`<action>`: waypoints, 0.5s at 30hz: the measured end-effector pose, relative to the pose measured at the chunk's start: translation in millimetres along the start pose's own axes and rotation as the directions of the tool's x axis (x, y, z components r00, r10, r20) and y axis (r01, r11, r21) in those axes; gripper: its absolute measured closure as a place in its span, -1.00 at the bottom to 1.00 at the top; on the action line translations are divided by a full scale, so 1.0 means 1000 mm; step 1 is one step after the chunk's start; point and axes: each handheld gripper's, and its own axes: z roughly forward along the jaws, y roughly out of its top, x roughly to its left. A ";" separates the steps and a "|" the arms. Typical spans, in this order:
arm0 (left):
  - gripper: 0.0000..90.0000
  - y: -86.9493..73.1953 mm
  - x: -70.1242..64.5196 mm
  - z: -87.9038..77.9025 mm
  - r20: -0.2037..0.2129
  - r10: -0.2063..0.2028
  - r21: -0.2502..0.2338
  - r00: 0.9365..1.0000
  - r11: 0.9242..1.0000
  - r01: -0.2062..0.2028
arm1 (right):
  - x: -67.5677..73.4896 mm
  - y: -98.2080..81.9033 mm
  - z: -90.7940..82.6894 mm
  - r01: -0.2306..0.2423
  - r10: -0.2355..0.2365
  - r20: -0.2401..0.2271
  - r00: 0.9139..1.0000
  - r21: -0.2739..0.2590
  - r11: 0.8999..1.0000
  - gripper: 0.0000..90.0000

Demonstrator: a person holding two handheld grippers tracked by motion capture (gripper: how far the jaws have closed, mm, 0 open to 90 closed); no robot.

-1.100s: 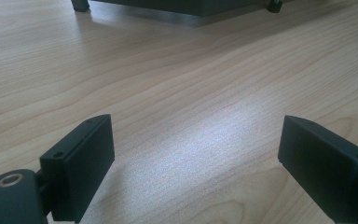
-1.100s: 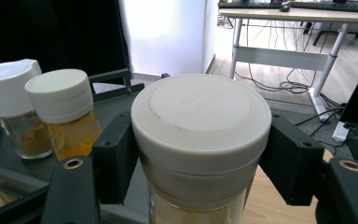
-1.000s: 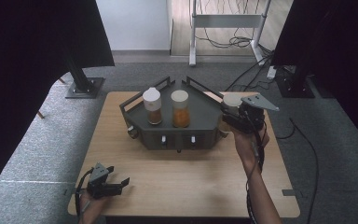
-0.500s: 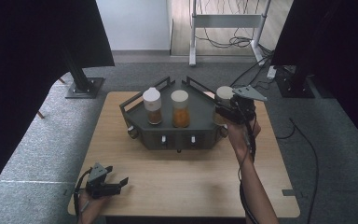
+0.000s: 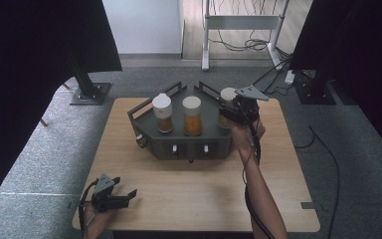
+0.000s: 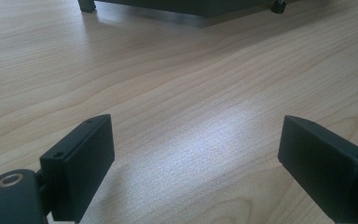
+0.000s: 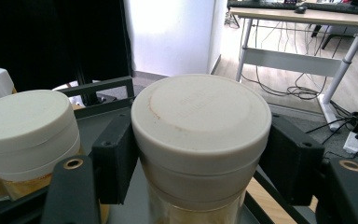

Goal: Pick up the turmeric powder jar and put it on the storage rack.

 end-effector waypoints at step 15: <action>-0.76 0.000 0.001 -0.001 0.001 0.002 -0.001 1.000 1.000 -0.002 | 0.011 -0.009 0.022 0.038 -0.038 -0.005 0.999 0.032 0.999 -0.27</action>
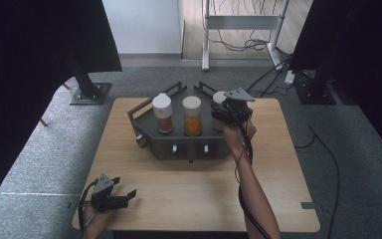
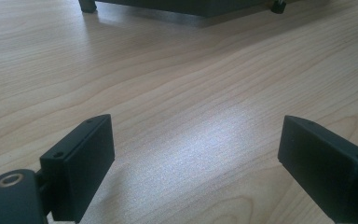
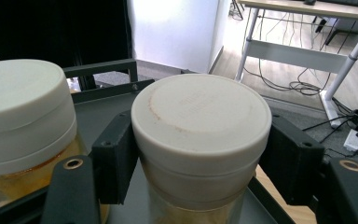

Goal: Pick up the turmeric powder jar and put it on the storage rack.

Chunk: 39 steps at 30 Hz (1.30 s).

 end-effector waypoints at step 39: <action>-0.76 0.001 -0.002 0.000 -0.006 0.006 0.008 1.000 1.000 -0.006 | -0.007 -0.010 -0.009 -0.021 0.022 0.023 0.999 -0.027 0.999 -0.71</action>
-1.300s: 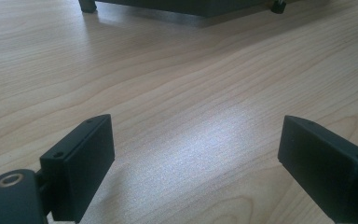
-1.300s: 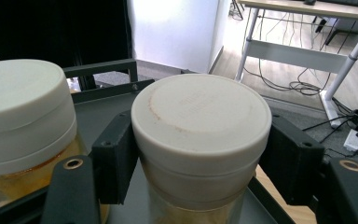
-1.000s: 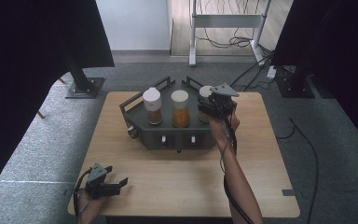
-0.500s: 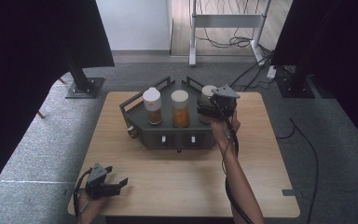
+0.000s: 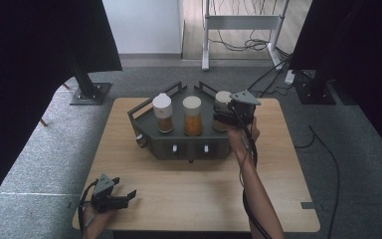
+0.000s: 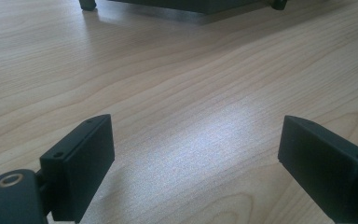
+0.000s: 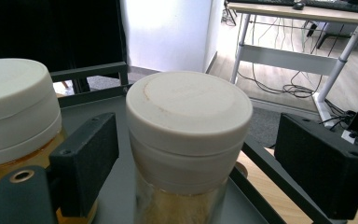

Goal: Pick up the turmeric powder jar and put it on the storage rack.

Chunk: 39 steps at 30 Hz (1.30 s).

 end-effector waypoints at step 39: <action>-0.76 0.001 0.000 0.001 0.003 -0.001 0.000 1.000 1.000 0.001 | -0.033 -0.018 -0.073 0.001 0.000 0.028 1.000 -0.031 1.000 -0.67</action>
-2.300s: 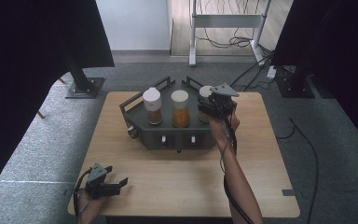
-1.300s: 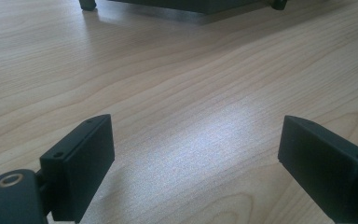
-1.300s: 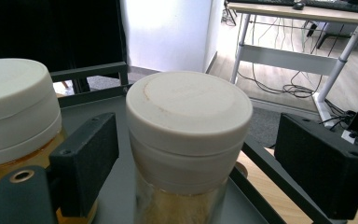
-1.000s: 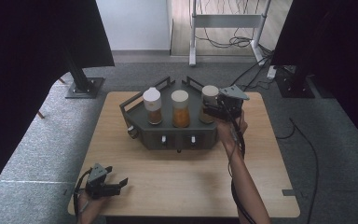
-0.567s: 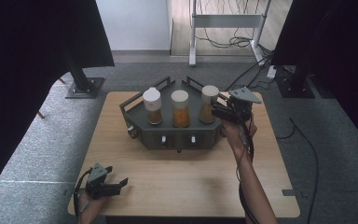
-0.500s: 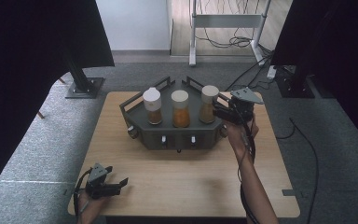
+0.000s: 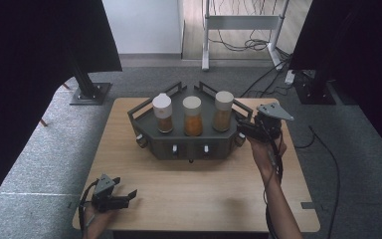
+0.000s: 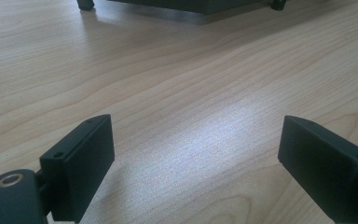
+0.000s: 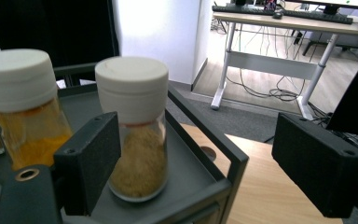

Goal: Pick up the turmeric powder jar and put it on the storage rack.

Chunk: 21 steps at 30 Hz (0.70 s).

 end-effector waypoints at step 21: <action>-0.76 0.000 -0.001 0.000 -0.005 -0.002 0.002 1.000 1.000 0.002 | -0.009 -0.022 -0.031 0.012 -0.012 0.002 1.000 0.039 0.999 -0.67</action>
